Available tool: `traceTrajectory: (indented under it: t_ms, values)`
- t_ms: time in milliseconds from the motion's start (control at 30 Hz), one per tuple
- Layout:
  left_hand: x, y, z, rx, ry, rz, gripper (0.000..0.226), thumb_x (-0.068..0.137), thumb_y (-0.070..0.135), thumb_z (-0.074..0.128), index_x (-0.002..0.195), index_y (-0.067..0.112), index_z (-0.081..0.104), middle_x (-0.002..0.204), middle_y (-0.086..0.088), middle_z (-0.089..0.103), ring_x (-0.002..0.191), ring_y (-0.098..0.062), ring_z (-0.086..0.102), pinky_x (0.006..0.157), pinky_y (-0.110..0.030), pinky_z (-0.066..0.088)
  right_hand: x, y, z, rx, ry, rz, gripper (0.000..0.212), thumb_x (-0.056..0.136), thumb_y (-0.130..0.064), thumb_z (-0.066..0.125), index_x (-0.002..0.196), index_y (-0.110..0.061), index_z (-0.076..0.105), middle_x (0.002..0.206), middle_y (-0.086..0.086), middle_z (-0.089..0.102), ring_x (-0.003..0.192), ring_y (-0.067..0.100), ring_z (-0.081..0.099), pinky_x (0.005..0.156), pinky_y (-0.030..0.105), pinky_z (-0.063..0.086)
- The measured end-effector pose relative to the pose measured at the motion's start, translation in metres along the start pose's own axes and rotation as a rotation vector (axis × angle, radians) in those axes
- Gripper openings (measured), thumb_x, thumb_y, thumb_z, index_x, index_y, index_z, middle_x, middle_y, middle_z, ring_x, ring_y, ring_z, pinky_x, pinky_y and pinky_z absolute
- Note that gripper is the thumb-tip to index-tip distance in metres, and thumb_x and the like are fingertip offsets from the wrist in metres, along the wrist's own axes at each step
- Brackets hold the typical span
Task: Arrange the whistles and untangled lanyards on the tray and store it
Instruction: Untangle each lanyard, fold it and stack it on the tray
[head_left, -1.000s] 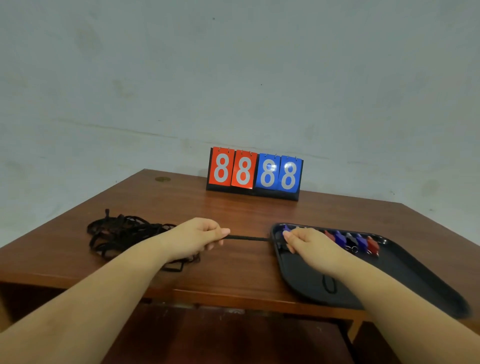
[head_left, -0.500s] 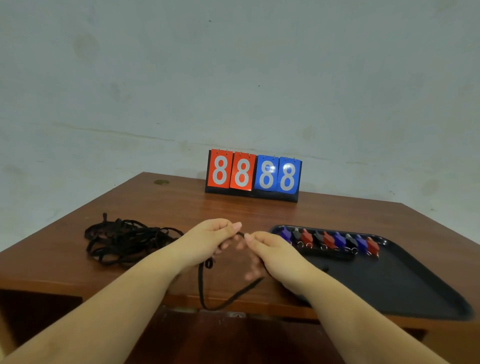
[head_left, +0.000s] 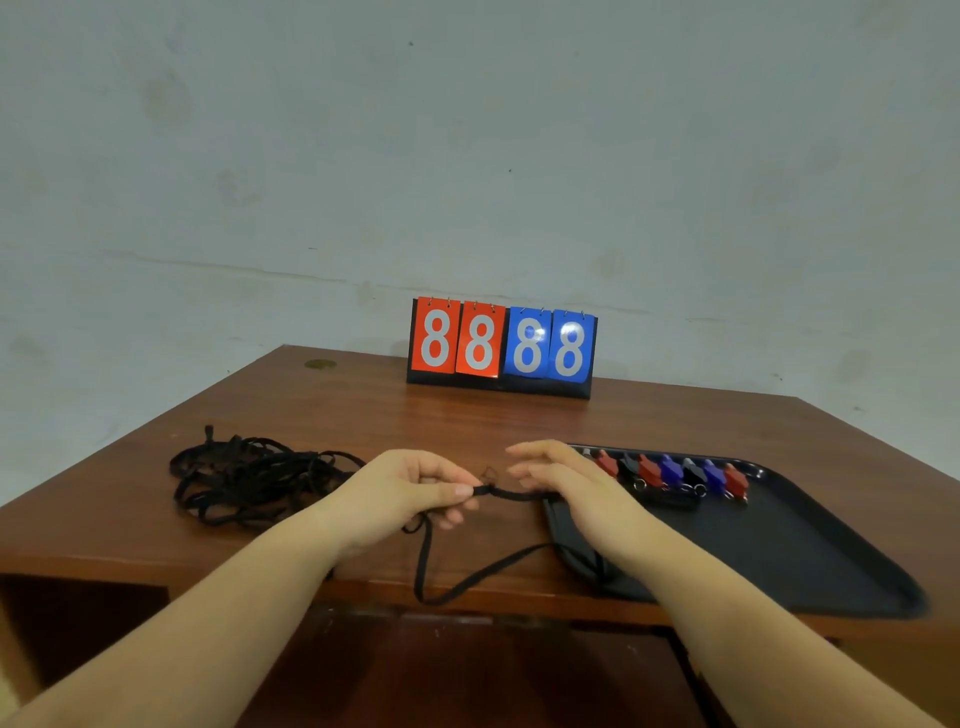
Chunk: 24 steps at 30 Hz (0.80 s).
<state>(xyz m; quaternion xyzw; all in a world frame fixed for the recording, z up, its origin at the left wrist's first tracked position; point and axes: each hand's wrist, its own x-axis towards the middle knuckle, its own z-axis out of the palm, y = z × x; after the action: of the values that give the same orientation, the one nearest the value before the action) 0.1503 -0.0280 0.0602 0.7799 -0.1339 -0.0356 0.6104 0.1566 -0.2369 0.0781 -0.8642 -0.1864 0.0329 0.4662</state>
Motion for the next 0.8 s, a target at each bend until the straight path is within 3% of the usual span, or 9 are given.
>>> traceTrajectory:
  t_ms: [100,200,267,367,533,633,800]
  values:
    - [-0.003,0.006,0.01,-0.078,0.097,0.039,0.012,0.086,0.009,0.063,0.091,0.013,0.072,0.082,-0.006,0.074,0.072,-0.012,0.068,0.07,-0.022,0.054,-0.004,-0.007,0.011,-0.047,0.034,0.008,0.032,0.096,-0.045,0.038,0.109,-0.027,0.061,0.103,-0.013,0.064,0.097,-0.001,0.056,0.083,0.016,0.04]
    - [-0.007,0.009,0.018,-0.102,0.231,0.08,0.012,0.085,0.009,0.064,0.091,0.015,0.073,0.079,-0.005,0.075,0.073,-0.012,0.069,0.069,-0.02,0.054,-0.005,-0.007,0.02,0.102,0.193,0.077,0.039,0.088,-0.057,0.045,0.099,-0.022,0.061,0.084,-0.005,0.071,0.085,0.008,0.065,0.087,0.03,0.048]
    - [-0.009,0.009,0.025,-0.132,0.294,0.104,0.012,0.085,0.007,0.064,0.09,0.013,0.073,0.074,-0.002,0.075,0.07,-0.009,0.069,0.067,-0.017,0.054,-0.005,-0.007,0.023,0.29,0.24,0.123,0.037,0.085,-0.052,0.056,0.099,-0.018,0.062,0.08,-0.002,0.074,0.079,0.007,0.068,0.083,0.028,0.052]
    - [-0.011,0.008,0.035,-0.145,0.313,0.117,0.013,0.084,0.005,0.064,0.089,0.013,0.072,0.072,-0.001,0.074,0.069,-0.008,0.068,0.066,-0.017,0.054,-0.008,-0.015,0.027,0.513,0.267,0.127,0.025,0.084,-0.028,0.067,0.1,-0.01,0.063,0.089,0.006,0.073,0.077,0.009,0.069,0.068,0.018,0.053]
    - [-0.013,0.009,0.049,-0.159,0.32,0.109,0.009,0.084,0.009,0.066,0.09,0.013,0.072,0.073,-0.001,0.075,0.068,-0.005,0.068,0.063,-0.01,0.05,-0.013,-0.019,0.028,0.509,0.362,0.087,0.016,0.079,-0.022,0.073,0.093,-0.018,0.066,0.086,0.002,0.074,0.088,0.016,0.068,0.092,0.037,0.051]
    - [-0.015,0.013,0.054,-0.148,0.368,0.108,0.012,0.086,0.022,0.063,0.091,0.018,0.073,0.084,0.008,0.075,0.08,0.006,0.066,0.064,-0.002,0.044,-0.017,-0.019,0.024,0.473,0.38,0.037,0.01,0.081,-0.022,0.07,0.09,-0.023,0.067,0.085,-0.003,0.075,0.089,0.009,0.068,0.093,0.033,0.05]
    - [-0.013,0.022,0.066,-0.233,0.391,0.1,0.014,0.088,0.028,0.059,0.094,0.031,0.072,0.095,0.014,0.073,0.094,0.004,0.062,0.082,-0.017,0.043,-0.019,-0.021,0.023,0.594,0.35,0.036,0.011,0.088,-0.017,0.061,0.092,-0.024,0.069,0.088,-0.005,0.074,0.086,0.007,0.068,0.081,0.021,0.052]
